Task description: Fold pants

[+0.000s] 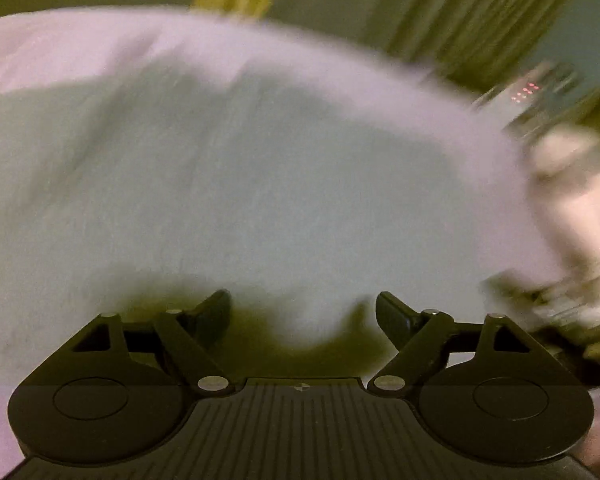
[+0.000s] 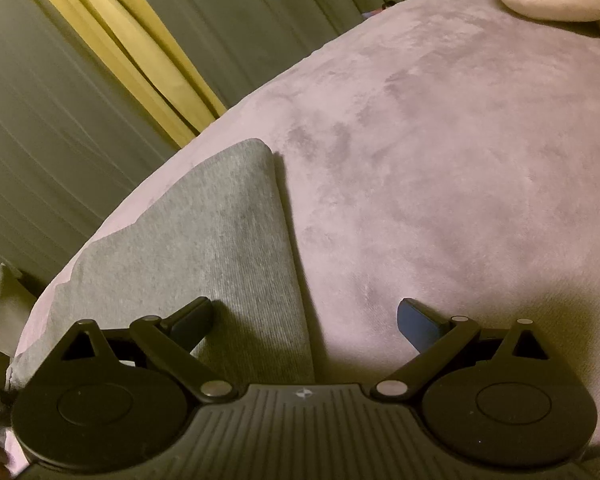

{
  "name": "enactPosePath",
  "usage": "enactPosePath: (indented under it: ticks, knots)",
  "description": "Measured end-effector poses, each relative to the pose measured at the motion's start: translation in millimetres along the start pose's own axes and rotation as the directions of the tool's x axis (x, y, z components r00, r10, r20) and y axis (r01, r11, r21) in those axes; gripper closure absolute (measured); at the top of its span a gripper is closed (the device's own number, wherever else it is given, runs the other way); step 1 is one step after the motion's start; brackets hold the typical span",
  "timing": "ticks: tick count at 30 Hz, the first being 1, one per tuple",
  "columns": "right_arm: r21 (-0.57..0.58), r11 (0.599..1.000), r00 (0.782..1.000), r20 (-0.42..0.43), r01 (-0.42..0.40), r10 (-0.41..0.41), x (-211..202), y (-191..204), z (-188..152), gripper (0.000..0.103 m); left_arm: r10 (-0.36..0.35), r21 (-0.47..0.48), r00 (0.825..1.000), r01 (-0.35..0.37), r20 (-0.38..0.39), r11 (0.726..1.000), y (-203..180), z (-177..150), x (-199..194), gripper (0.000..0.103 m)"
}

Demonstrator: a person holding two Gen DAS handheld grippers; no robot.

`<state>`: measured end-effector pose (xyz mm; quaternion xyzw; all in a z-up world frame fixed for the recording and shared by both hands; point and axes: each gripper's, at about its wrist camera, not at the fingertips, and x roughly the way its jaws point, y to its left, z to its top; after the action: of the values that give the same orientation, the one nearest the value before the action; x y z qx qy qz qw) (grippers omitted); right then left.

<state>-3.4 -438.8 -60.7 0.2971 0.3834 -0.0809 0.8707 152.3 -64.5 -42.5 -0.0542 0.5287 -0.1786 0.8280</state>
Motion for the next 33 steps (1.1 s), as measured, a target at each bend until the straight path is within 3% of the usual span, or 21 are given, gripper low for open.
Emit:
enactPosePath:
  ticks: [4, 6, 9, 14, 18, 24, 28, 33]
  knots:
    - [-0.014, 1.0, 1.0, -0.003, 0.006, -0.006, 0, 1, -1, 0.004, 0.022, 0.038, 0.999, -0.024, 0.041, 0.999, -1, -3, -8, 0.024]
    - [-0.012, 1.0, 1.0, 0.0, 0.009, -0.009, 1, 2, -1, 0.004, 0.093, 0.036, 0.993, -0.095, 0.067, 0.995, -2, -3, -18, 0.014]
    - [-0.026, 0.999, 1.0, 0.01, 0.021, -0.021, 0, 5, -2, 0.004, 0.186, 0.013, 0.974, -0.189, 0.132, 0.982, 8, -8, -39, 0.01]
    - [-0.07, 0.997, 0.999, 0.012, 0.032, -0.032, 0, 13, -5, 0.004, 0.273, -0.132, 0.955, -0.257, 0.118, 0.957, 55, -18, -59, 0.008]
    - [-0.069, 0.997, 0.999, 0.001, 0.036, -0.036, 3, 14, -5, 0.004, 0.284, -0.286, 0.953, -0.245, 0.104, 0.926, 109, -29, -80, 0.008]
    - [-0.075, 0.996, 0.999, -0.003, 0.051, -0.051, 8, 16, -5, 0.004, 0.328, -0.466, 0.936, -0.235, 0.128, 0.853, 172, -44, -102, 0.007]
    - [-0.094, 0.994, 0.998, -0.001, 0.064, -0.064, 11, 18, -5, 0.004, 0.375, -0.596, 0.923, -0.253, 0.087, 0.762, 216, -53, -108, 0.007]
    - [-0.113, 0.991, 0.997, 0.004, 0.076, -0.077, 13, 20, -6, 0.004, 0.323, -0.707, 0.932, -0.118, 0.164, 0.697, 266, -65, -104, 0.007]
